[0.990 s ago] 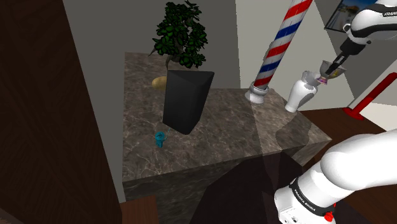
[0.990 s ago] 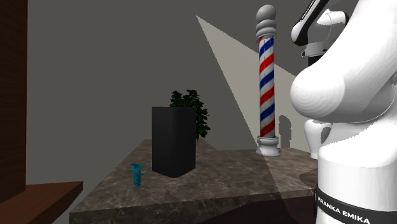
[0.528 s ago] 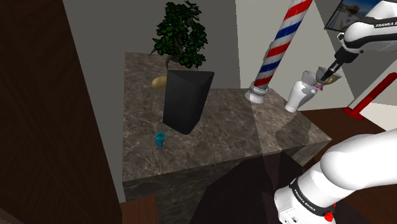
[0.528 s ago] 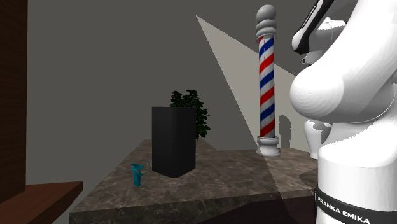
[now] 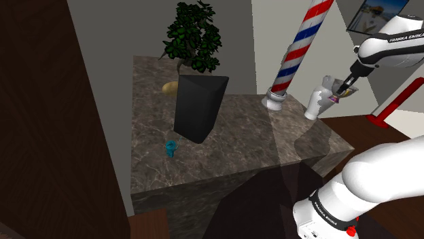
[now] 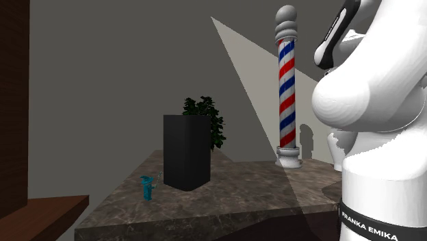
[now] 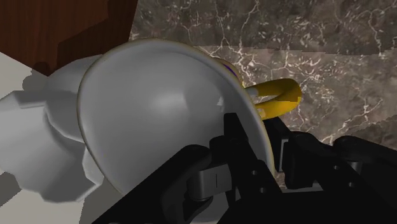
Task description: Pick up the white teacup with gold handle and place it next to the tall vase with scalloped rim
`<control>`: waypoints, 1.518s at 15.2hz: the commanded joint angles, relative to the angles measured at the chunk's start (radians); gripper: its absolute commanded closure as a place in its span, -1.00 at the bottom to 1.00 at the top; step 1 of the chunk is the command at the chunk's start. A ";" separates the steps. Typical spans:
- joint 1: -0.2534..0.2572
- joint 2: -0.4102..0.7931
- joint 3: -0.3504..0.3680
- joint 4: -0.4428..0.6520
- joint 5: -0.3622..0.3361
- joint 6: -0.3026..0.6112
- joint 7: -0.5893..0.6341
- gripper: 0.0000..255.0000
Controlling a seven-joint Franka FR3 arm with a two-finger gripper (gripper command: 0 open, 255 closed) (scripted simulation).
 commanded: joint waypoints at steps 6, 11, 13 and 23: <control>0.006 0.043 -0.038 -0.062 -0.003 0.104 0.001 1.00; 0.016 0.084 -0.069 -0.102 0.004 0.182 -0.003 1.00; 0.022 0.103 -0.083 -0.116 0.009 0.215 -0.006 1.00; 0.073 0.226 -0.164 -0.179 0.082 0.385 -0.054 1.00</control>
